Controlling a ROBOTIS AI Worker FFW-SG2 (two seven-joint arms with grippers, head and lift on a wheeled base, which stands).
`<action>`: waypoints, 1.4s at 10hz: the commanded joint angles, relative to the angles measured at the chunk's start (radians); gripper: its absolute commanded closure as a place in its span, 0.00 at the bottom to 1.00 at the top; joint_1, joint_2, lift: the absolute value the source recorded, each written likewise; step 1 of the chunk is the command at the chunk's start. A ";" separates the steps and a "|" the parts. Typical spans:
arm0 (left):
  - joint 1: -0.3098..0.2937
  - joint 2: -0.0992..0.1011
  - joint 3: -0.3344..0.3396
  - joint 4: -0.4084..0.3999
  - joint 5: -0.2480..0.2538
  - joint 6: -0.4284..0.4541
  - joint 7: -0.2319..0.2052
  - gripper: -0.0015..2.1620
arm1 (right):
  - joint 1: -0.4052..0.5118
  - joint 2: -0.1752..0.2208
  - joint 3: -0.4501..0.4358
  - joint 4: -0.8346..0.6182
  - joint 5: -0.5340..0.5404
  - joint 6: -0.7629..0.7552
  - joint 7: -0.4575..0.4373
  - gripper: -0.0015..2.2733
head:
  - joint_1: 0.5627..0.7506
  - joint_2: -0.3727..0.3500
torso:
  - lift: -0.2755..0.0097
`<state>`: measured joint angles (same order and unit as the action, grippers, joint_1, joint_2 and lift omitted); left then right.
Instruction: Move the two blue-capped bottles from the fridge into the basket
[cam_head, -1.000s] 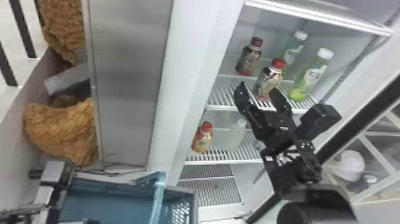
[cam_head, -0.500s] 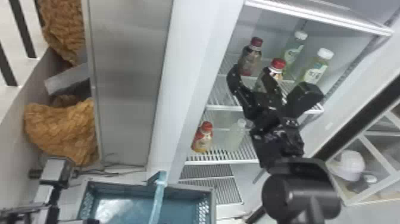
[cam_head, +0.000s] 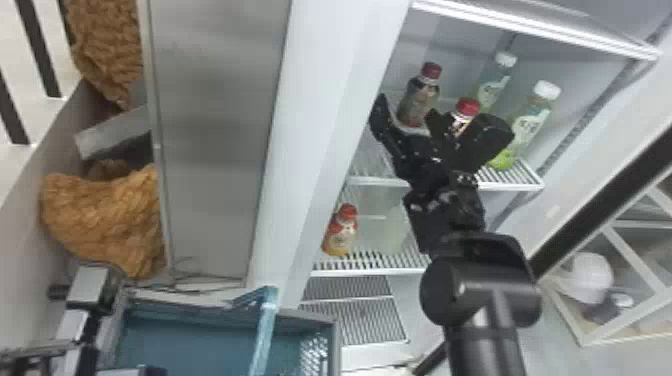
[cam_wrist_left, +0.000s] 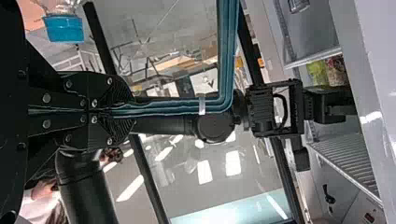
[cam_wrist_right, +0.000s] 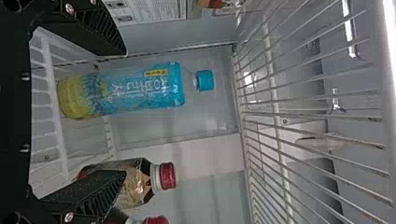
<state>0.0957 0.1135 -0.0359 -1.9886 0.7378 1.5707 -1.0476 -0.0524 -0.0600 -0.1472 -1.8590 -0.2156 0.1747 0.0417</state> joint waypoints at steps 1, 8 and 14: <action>-0.002 0.002 0.000 -0.001 0.002 0.001 0.000 0.56 | -0.043 -0.003 0.006 0.042 -0.006 0.000 0.000 0.04 | 0.70 0.03 | 0.70; -0.005 0.003 0.000 0.002 0.002 0.001 0.000 0.56 | -0.186 -0.015 0.044 0.189 0.022 0.000 -0.016 0.05 | 0.58 0.03 | 0.70; -0.012 0.008 -0.004 0.002 0.004 0.001 0.000 0.56 | -0.296 -0.024 0.069 0.302 0.036 0.000 -0.031 0.05 | 0.45 0.03 | 0.70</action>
<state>0.0845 0.1204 -0.0409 -1.9868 0.7411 1.5707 -1.0475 -0.3420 -0.0843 -0.0778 -1.5659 -0.1822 0.1740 0.0104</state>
